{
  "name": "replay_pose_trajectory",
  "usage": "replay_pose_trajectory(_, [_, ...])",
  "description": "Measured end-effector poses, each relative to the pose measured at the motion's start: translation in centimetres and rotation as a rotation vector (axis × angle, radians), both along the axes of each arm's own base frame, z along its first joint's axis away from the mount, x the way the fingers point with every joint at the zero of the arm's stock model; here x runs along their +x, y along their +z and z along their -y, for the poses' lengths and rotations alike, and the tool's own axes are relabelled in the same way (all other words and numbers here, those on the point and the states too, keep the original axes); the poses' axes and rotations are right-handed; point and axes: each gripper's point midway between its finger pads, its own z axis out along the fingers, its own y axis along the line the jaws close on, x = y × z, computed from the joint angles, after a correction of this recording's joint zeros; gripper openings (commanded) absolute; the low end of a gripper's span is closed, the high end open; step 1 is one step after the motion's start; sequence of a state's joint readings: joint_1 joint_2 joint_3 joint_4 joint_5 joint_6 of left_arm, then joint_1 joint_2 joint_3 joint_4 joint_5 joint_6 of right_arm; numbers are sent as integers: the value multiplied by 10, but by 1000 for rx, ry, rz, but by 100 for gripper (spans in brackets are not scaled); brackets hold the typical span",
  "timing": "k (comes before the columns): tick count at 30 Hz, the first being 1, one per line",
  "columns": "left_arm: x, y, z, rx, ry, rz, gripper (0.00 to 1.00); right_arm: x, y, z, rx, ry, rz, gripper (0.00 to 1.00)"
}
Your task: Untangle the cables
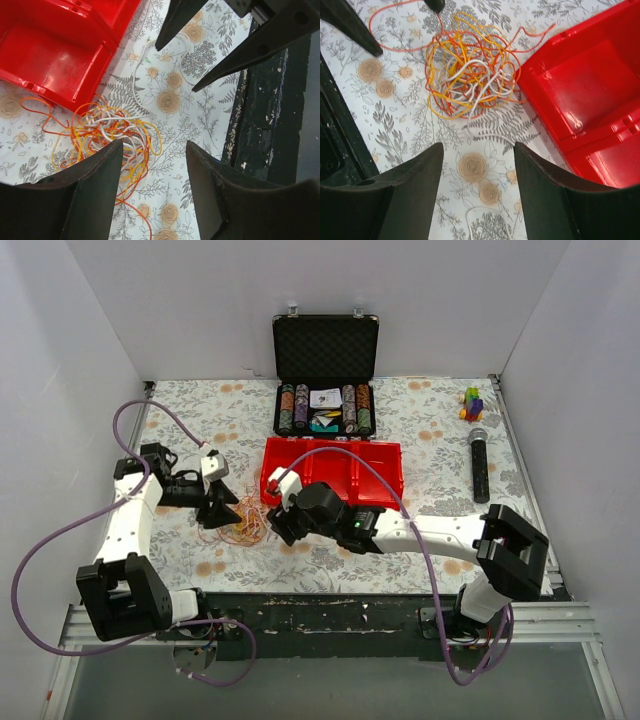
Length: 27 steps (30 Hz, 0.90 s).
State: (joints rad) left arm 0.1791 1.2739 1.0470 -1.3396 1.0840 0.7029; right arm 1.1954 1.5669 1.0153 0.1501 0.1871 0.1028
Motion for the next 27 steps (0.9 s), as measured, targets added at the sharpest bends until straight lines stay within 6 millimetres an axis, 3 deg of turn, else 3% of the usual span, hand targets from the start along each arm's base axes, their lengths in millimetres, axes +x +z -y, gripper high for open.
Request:
replay_pose_trajectory(9, [8, -24, -4, 25, 30, -10, 56, 10, 6, -45, 40, 38, -2, 65])
replay_pose_trajectory(13, [14, -46, -8, 45, 83, -23, 59, 9, -9, -51, 20, 50, -21, 64])
replay_pose_trajectory(17, [23, -52, -10, 49, 104, -28, 58, 8, -29, -51, -14, 47, -50, 63])
replay_pose_trajectory(22, [31, -62, -11, 59, 117, -43, 43, 8, -34, -51, -9, 34, -70, 61])
replay_pose_trajectory(27, [38, -72, -11, 82, 148, -50, 7, 10, -33, -54, 13, 21, -80, 59])
